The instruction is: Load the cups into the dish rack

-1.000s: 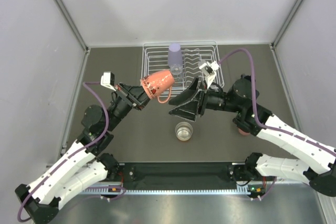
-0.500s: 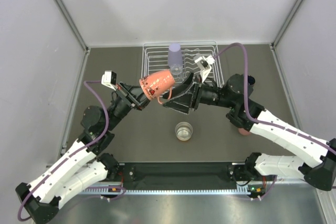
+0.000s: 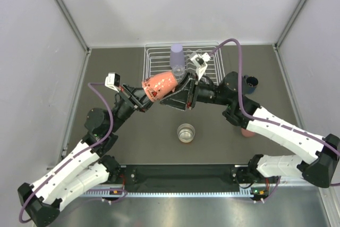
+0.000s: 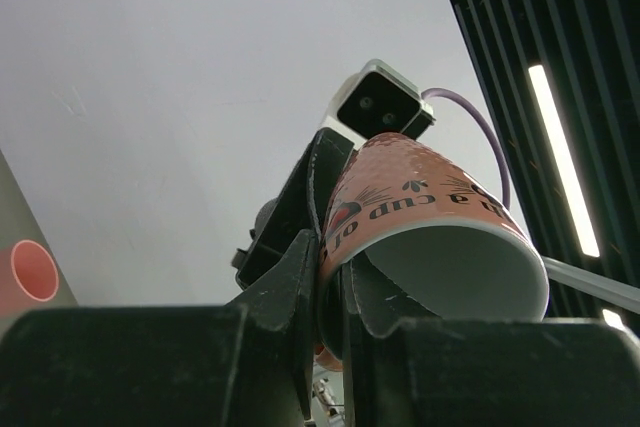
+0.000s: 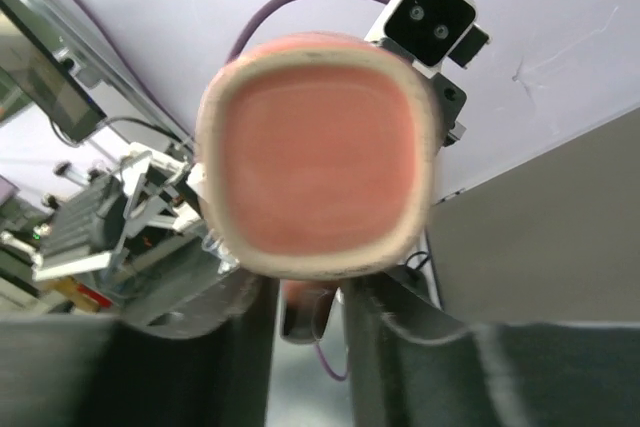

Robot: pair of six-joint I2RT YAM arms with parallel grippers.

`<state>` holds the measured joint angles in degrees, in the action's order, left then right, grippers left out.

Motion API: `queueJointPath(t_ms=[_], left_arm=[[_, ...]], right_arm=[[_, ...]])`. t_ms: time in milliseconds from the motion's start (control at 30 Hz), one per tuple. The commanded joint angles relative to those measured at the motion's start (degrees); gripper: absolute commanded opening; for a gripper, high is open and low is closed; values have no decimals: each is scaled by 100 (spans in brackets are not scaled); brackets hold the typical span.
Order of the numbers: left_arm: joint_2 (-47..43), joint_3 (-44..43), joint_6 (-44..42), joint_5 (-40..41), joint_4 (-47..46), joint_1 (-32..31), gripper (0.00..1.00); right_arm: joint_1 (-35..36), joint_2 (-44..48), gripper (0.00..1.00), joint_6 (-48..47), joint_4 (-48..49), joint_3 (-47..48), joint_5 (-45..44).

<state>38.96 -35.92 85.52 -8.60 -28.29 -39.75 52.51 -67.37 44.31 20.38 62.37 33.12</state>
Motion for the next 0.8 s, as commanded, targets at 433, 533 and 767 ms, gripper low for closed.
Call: queueJointPath(t_ms=[433,533,767], left_arm=[[-564,-626,-957,762,2792,-7,91],[-749,-967,-1387,1508,4195,2,98],[-881,-1163,-2555,2934,6029,-7,99]], right_arm=[[14,83,0,-538,-789,610,-763],[-92,172,0,-573,-1141,592,-1097],[-171,-47,0,-1214,-3424,1277,-3350]])
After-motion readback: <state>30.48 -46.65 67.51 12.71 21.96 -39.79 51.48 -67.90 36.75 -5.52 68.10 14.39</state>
